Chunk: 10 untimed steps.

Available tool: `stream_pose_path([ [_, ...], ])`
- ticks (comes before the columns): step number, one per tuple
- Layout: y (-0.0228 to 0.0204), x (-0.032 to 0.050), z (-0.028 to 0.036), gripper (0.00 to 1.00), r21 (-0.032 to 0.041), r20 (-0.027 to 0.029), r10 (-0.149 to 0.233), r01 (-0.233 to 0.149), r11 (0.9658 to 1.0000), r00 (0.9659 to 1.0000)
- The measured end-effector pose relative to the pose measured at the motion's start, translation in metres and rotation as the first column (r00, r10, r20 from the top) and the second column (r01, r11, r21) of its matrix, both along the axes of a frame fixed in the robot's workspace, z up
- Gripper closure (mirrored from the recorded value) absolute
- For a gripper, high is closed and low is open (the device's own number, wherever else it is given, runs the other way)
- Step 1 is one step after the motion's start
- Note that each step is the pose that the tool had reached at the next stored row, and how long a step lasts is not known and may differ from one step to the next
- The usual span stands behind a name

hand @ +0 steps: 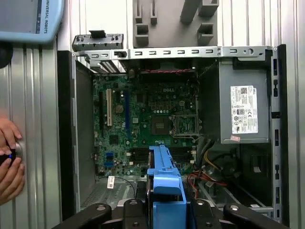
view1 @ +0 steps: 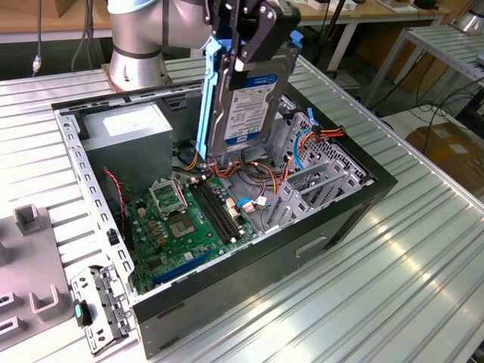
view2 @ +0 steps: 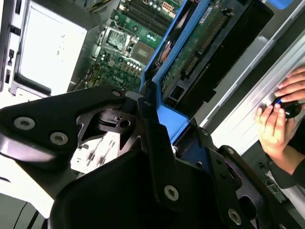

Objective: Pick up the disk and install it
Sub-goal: 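Insert the disk into the insertion slot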

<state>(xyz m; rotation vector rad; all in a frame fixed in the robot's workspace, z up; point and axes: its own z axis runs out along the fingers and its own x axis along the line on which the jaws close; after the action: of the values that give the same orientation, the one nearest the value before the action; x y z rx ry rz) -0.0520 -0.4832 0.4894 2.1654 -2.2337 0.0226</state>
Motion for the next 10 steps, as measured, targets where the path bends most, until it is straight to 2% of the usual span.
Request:
stream_pose_path([
  [2,-0.0001,0.0036,-0.0003,0.63,0.0001,0.0,0.0,0.0,1.0,1.0],
  [10,0.0,0.004,-0.0003,0.63,0.0,0.0,0.0,0.0,1.0,1.0],
])
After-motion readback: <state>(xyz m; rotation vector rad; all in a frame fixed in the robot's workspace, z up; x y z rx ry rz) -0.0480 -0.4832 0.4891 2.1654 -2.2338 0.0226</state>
